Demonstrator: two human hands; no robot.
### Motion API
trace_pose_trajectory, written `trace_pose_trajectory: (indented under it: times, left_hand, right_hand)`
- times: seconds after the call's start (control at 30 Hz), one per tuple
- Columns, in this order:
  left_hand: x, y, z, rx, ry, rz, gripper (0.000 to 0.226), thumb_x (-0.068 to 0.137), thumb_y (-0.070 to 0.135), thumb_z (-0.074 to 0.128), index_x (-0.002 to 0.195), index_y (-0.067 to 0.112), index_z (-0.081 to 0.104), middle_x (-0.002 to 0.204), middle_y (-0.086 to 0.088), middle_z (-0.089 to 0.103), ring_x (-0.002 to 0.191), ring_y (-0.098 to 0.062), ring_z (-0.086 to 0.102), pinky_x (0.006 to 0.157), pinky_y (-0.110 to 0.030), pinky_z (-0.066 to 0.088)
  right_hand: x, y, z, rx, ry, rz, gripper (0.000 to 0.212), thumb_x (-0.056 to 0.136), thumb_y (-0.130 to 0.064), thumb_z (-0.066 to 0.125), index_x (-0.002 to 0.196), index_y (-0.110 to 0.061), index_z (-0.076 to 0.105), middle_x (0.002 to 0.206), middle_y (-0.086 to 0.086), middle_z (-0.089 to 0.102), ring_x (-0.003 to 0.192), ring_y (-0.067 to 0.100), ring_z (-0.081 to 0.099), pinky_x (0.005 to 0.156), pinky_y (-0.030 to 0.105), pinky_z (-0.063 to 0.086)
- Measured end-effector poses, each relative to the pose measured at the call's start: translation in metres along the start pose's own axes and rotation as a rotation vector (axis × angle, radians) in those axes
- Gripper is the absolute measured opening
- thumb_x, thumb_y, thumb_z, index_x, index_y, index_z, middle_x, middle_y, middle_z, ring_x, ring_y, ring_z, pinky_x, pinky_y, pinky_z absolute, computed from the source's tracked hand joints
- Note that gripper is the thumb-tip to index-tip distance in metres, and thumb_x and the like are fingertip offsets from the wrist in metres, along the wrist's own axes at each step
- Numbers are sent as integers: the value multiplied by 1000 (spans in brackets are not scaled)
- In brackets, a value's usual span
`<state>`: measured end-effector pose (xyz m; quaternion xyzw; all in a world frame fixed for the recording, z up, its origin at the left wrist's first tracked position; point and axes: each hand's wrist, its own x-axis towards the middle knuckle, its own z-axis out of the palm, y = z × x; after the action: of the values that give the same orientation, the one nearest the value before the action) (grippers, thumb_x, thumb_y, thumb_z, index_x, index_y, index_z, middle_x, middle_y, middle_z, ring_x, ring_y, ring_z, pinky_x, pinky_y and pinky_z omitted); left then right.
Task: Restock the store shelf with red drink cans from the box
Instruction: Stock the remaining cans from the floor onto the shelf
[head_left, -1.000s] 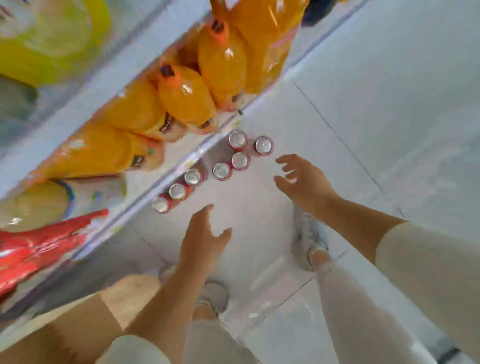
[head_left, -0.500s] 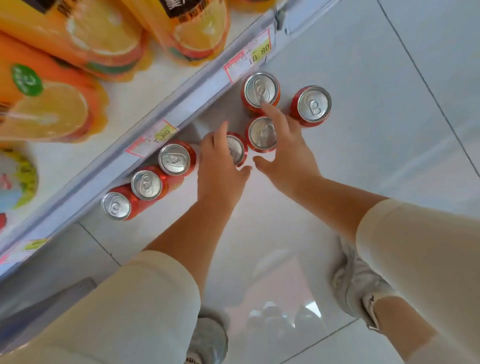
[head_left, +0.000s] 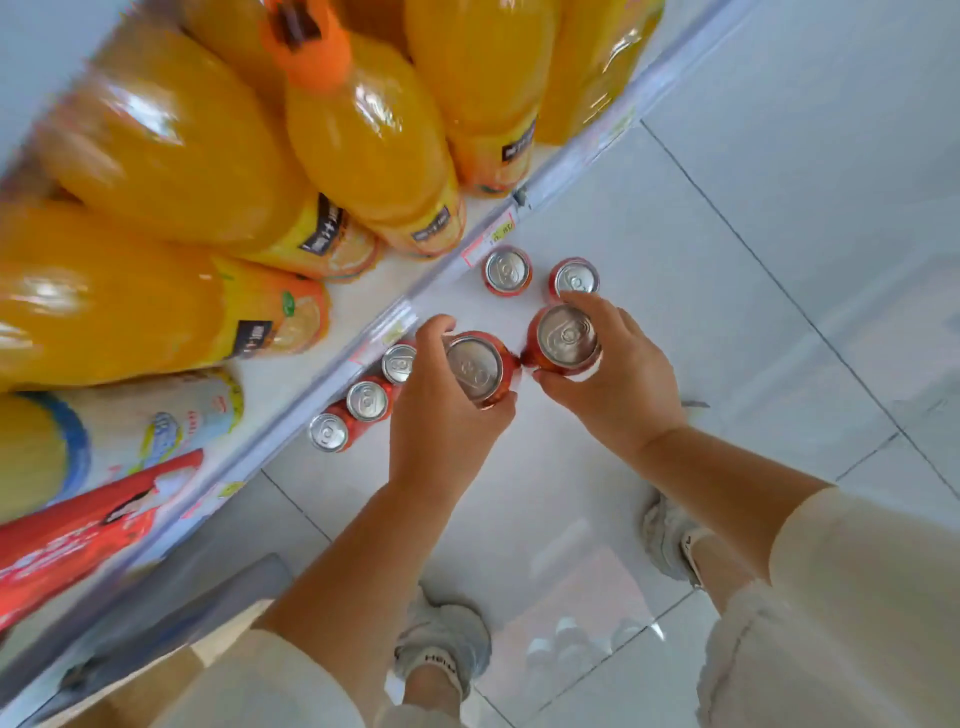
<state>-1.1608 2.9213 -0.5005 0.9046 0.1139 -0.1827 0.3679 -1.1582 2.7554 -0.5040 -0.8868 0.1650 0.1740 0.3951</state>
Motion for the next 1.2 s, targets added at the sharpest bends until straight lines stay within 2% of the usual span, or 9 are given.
trace_pose_trajectory:
  times: [0.17, 0.33, 0.43, 0.53, 0.67, 0.77, 0.87, 0.97, 1.2]
  left_hand:
    - [-68, 120, -124, -49, 15, 59, 71, 64, 50, 88, 110, 44, 34, 106, 16, 64, 96, -12, 64, 73, -23, 46]
    - [-131, 239, -259, -151, 89, 205, 65, 65, 40, 87, 116, 44, 47, 109, 20, 65, 100, -10, 66, 83, -37, 56]
    - [-172, 297, -335, -203, 121, 282, 71, 66, 32, 88, 127, 38, 51, 116, 21, 59, 106, 1, 58, 91, -14, 46]
    - [-215, 332, -398, -319, 277, 320, 80, 62, 22, 93, 126, 35, 47, 109, 23, 62, 101, 13, 59, 86, -6, 42]
    - [-267, 355, -468, -400, 401, 364, 85, 57, 33, 93, 128, 36, 46, 111, 21, 64, 104, 3, 62, 93, -31, 52]
    - [-301, 367, -519, -423, 484, 473, 74, 56, 45, 82, 124, 32, 52, 111, 23, 65, 102, 2, 64, 89, -19, 50]
    - [-332, 373, -566, -449, 574, 542, 70, 55, 50, 76, 120, 42, 51, 109, 30, 64, 98, 8, 63, 83, -6, 44]
    - [-352, 370, -605, -501, 660, 578, 67, 54, 51, 75, 117, 47, 51, 106, 34, 64, 95, 5, 64, 83, -11, 49]
    - [-379, 337, -687, -542, 897, 585, 72, 57, 45, 77, 126, 39, 55, 107, 23, 68, 95, -5, 67, 78, -16, 53]
  right_hand:
    - [-79, -110, -120, 103, 83, -20, 70, 66, -27, 86, 128, -26, 55, 117, -2, 56, 97, 10, 56, 83, 20, 43]
    - [-158, -243, -237, 181, 125, -124, 70, 64, -26, 88, 124, -33, 54, 113, -11, 53, 93, -4, 48, 81, 19, 41]
    - [-199, -319, -297, 255, 146, -242, 69, 63, -22, 89, 120, -40, 54, 110, -15, 53, 92, -13, 51, 81, 10, 42]
    - [-235, -381, -346, 347, 139, -345, 75, 61, -15, 90, 118, -44, 52, 114, -16, 58, 105, -8, 55, 90, 16, 44]
    - [-278, -457, -393, 373, 130, -509, 69, 63, -11, 87, 114, -39, 51, 104, -23, 62, 95, -9, 58, 79, 6, 43]
    - [-310, -505, -413, 391, 124, -638, 62, 65, -8, 86, 105, -39, 51, 94, -30, 64, 85, -12, 59, 73, 5, 43]
    - [-340, -545, -419, 413, 99, -723, 57, 60, -28, 81, 109, -39, 55, 96, -26, 66, 84, -2, 64, 71, 11, 48]
    - [-363, -579, -421, 430, 92, -814, 57, 59, -30, 77, 112, -37, 56, 96, -23, 66, 83, 1, 66, 65, 12, 49]
    - [-373, -673, -412, 382, 128, -1031, 59, 70, -23, 83, 116, -42, 51, 108, -25, 61, 102, 0, 60, 82, 15, 49]
